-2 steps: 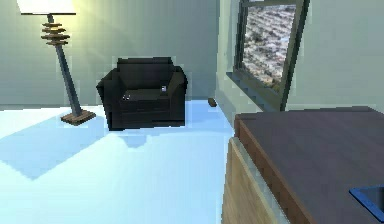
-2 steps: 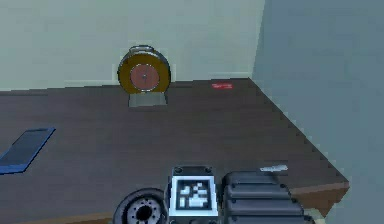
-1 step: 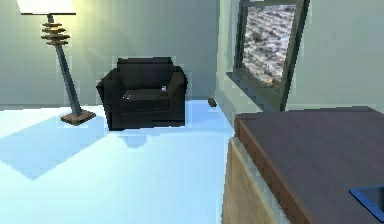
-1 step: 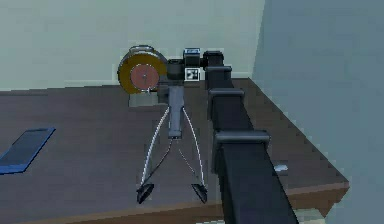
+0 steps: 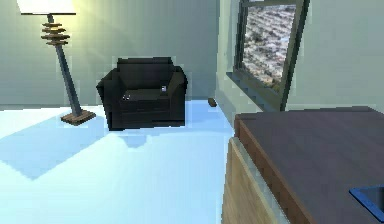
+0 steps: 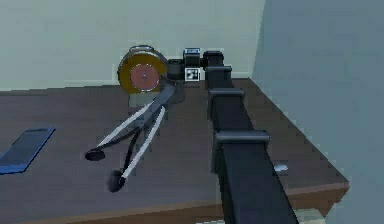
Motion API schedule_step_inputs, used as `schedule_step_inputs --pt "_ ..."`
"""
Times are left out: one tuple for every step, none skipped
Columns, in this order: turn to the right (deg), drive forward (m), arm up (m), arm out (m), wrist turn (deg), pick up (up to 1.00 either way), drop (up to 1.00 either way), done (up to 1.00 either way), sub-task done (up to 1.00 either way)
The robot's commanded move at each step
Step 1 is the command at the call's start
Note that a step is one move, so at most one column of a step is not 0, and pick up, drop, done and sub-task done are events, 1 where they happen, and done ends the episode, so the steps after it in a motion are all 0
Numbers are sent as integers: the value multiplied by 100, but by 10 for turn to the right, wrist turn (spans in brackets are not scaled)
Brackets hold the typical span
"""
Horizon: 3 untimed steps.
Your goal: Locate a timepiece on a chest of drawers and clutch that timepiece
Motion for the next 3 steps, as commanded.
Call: schedule_step_inputs --pt "0 0 0 0 450 0 0 0 0" --pt "0 0 0 0 450 0 0 0 0" --pt "0 0 0 0 90 0 0 0 0"
